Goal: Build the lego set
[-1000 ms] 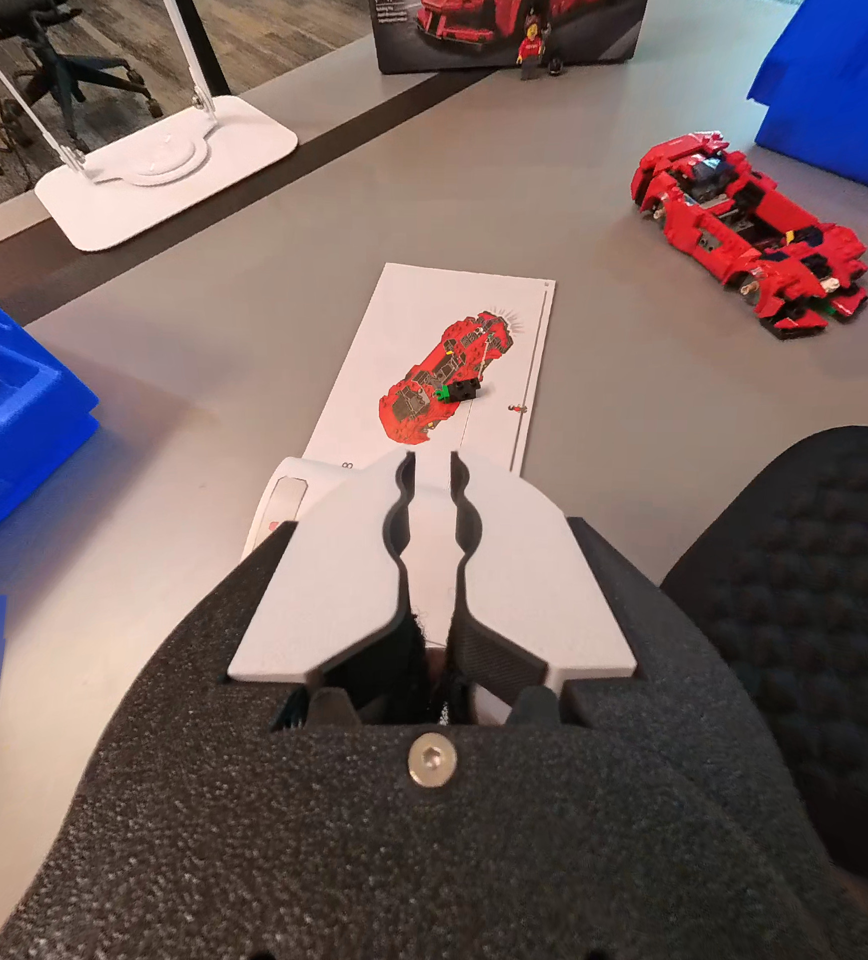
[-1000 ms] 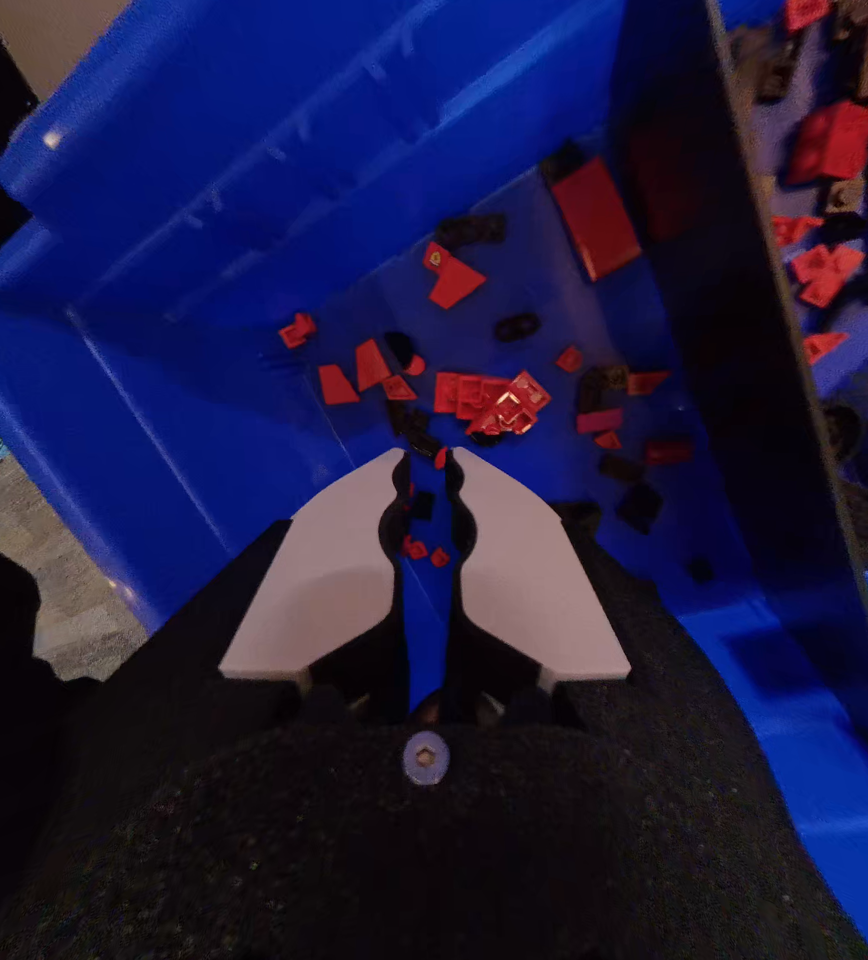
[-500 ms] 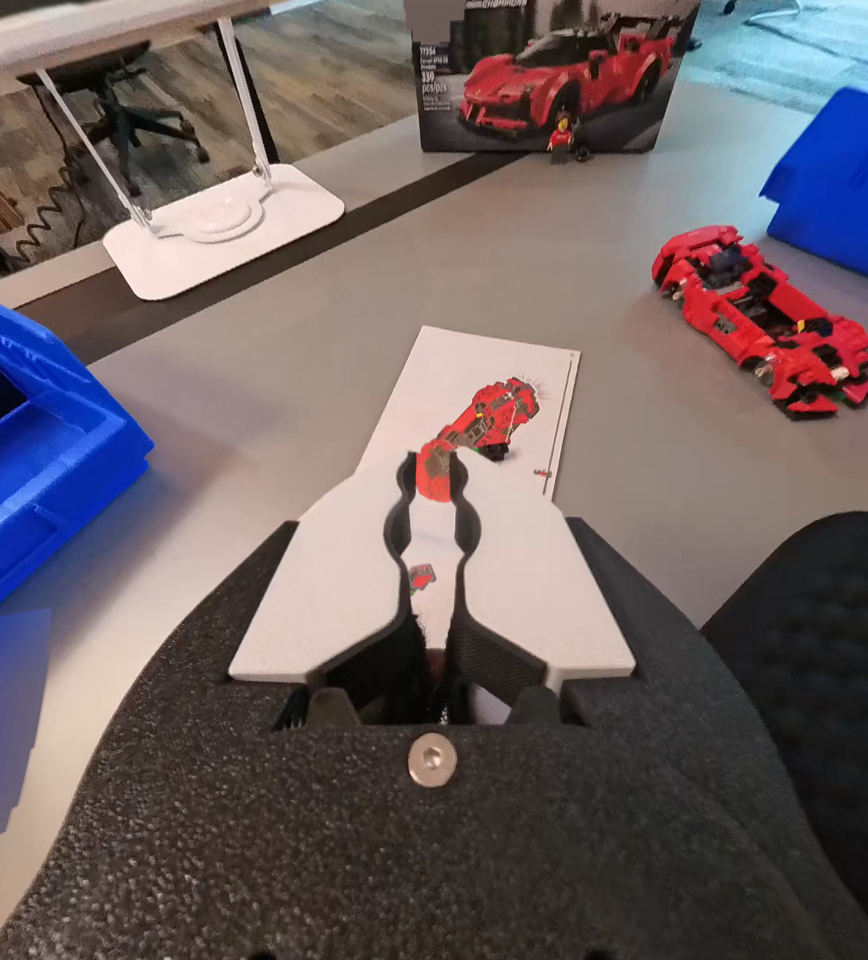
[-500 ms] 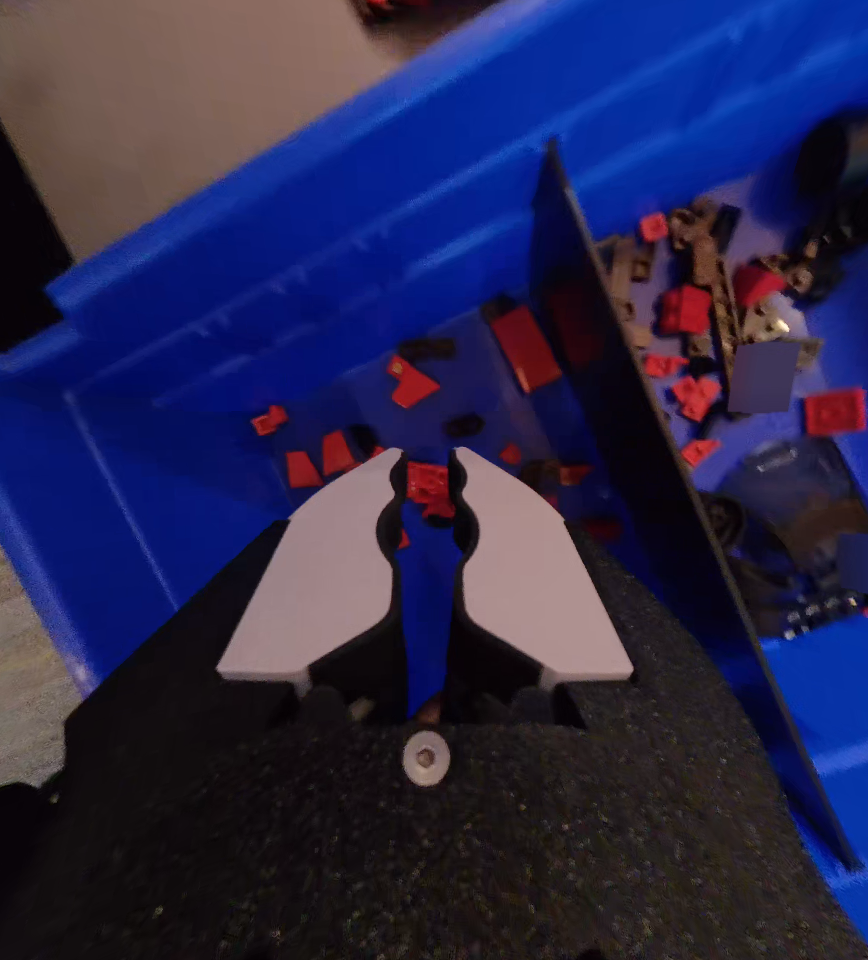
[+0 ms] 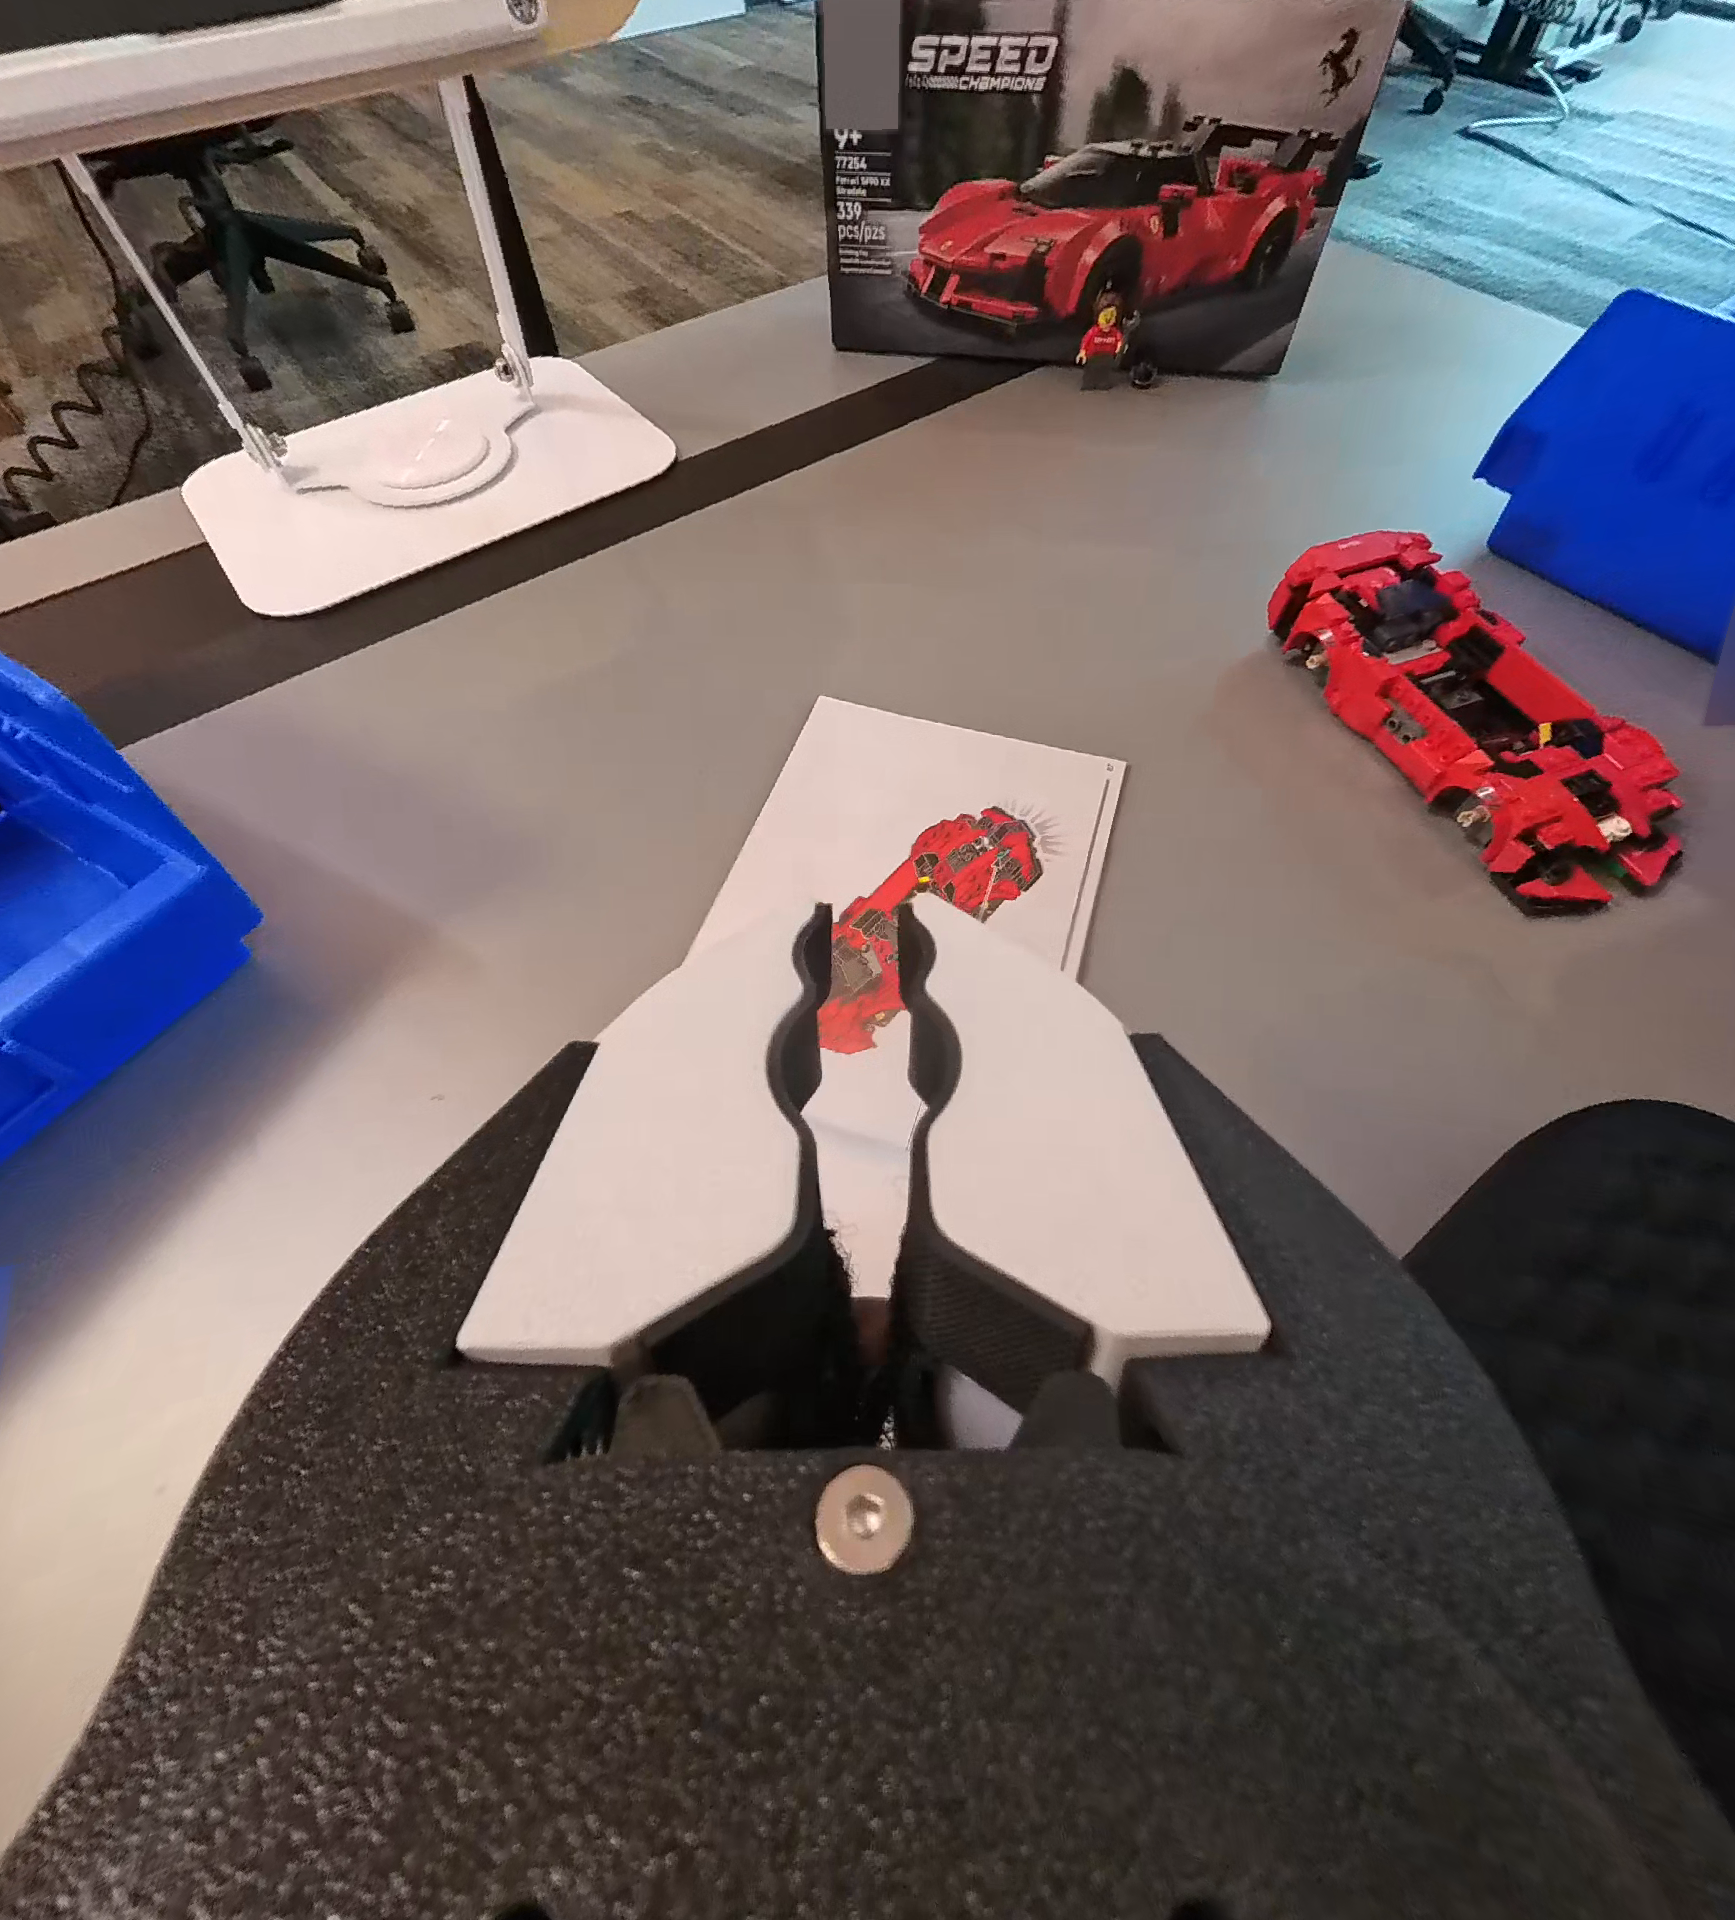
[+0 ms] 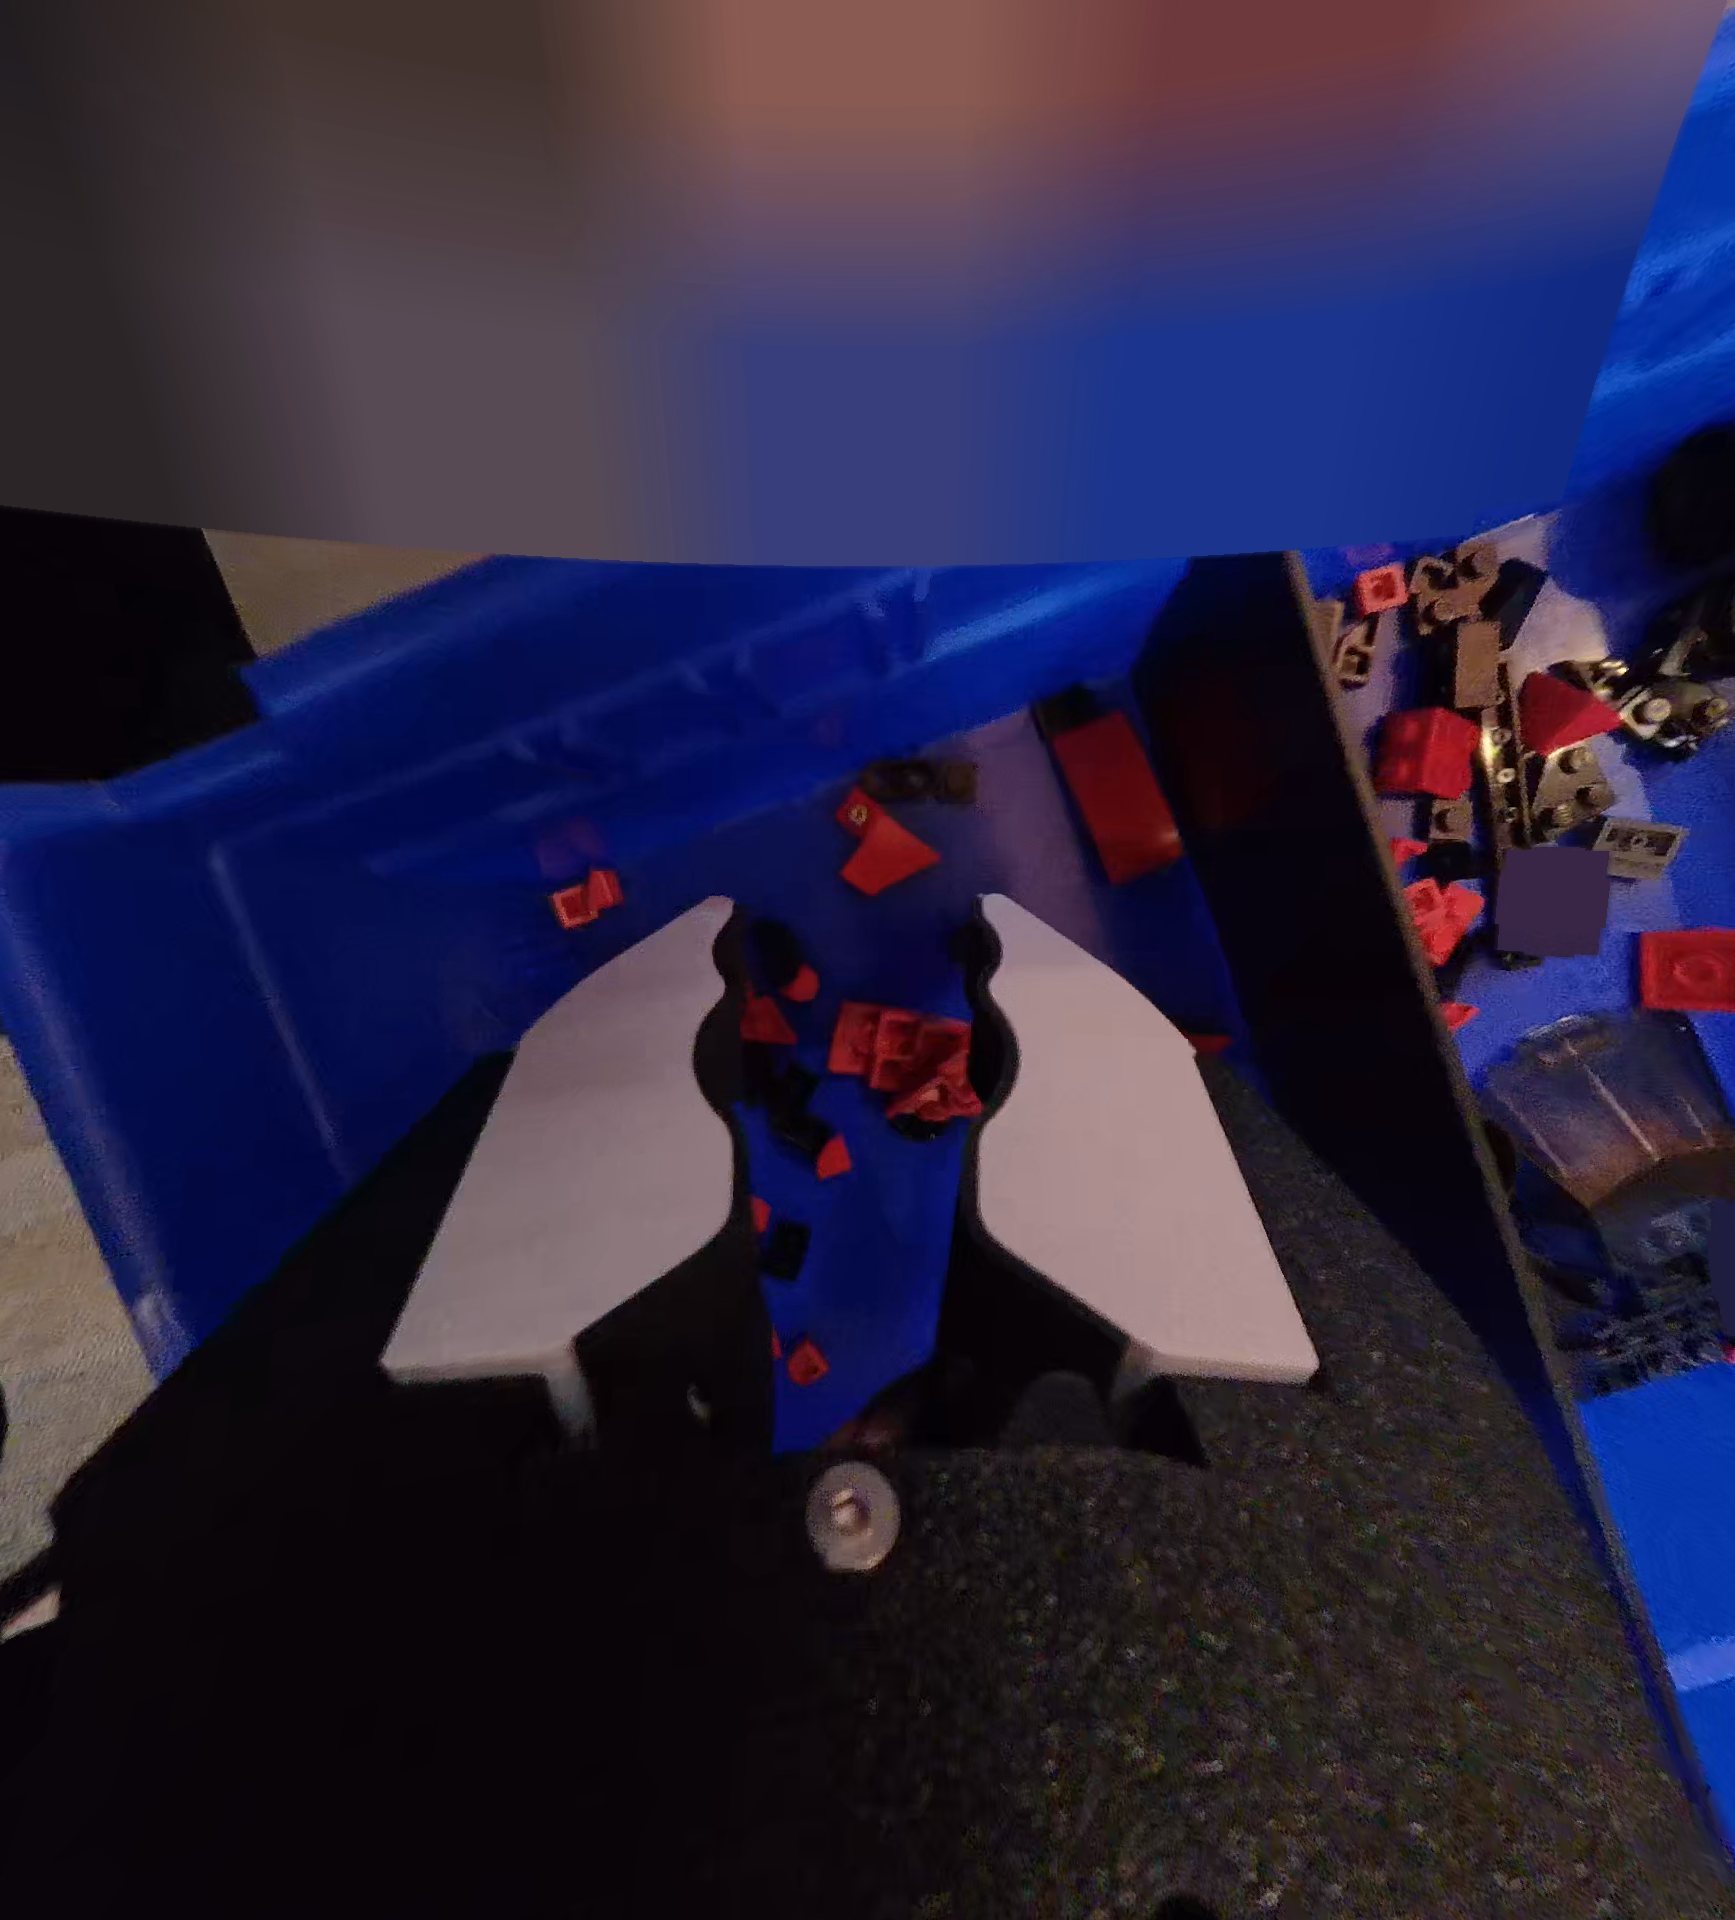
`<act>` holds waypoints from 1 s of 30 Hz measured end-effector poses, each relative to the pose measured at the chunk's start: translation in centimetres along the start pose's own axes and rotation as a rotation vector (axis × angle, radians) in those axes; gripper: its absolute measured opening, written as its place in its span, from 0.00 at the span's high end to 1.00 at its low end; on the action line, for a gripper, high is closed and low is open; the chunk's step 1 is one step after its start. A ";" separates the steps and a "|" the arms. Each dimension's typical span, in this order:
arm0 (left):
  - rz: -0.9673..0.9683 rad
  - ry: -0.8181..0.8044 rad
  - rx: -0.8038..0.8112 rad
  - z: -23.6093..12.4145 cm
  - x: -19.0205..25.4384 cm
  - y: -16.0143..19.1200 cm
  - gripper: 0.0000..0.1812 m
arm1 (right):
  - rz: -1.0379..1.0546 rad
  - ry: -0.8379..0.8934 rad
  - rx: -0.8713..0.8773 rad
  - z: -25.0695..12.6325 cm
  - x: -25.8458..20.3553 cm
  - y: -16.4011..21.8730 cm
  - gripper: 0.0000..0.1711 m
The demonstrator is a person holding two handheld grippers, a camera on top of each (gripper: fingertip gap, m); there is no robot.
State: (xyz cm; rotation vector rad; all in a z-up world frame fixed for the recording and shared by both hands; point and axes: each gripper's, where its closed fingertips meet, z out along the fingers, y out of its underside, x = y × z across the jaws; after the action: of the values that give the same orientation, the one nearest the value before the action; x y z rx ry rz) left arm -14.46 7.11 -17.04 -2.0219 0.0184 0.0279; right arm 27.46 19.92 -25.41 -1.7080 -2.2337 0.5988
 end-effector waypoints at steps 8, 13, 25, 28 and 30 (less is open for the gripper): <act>-0.006 0.017 0.007 0.3 0.0 0.6 0.94 | 0.069 0.107 -0.040 -1.5 1.8 0.6 0.97; -0.033 0.046 0.072 -0.2 -0.3 0.3 0.97 | 0.373 0.409 -0.202 -4.4 5.5 4.8 0.95; -0.016 0.132 0.232 -1.9 -0.6 -0.1 0.98 | 0.603 0.708 -0.406 -5.7 9.6 10.0 1.00; 0.025 0.135 0.239 -2.4 -0.7 0.4 0.97 | 0.591 0.703 -0.488 -5.1 10.3 11.0 1.00; 0.026 0.123 0.241 -2.8 -1.1 0.7 0.97 | 0.590 0.682 -0.488 -4.4 10.5 11.2 1.00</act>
State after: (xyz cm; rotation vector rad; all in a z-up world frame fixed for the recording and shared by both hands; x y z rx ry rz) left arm -15.56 4.31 -16.38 -1.7797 0.1209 -0.0790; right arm 36.08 33.18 -27.25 -2.3534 -1.4469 -0.4379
